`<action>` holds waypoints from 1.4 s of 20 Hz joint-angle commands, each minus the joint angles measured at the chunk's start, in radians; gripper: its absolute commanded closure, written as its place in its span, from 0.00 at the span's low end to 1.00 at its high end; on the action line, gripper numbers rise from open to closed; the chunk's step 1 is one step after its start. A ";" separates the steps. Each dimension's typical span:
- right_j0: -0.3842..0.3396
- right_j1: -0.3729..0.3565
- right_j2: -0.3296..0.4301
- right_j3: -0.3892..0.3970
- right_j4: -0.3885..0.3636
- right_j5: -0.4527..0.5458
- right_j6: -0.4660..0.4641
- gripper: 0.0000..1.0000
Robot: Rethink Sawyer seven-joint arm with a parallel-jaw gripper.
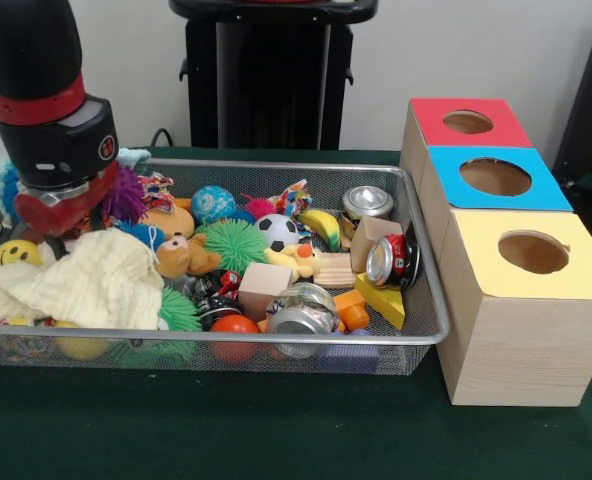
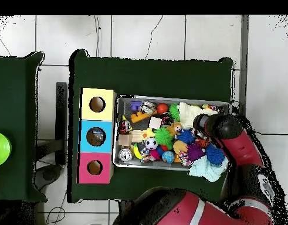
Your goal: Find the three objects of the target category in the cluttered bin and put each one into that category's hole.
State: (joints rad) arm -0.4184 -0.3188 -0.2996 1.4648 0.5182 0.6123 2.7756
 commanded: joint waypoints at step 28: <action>0.046 -0.026 0.050 0.030 0.018 0.029 0.147 0.00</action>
State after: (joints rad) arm -0.3807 -0.3647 -0.3025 1.4657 0.5182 0.6123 2.7756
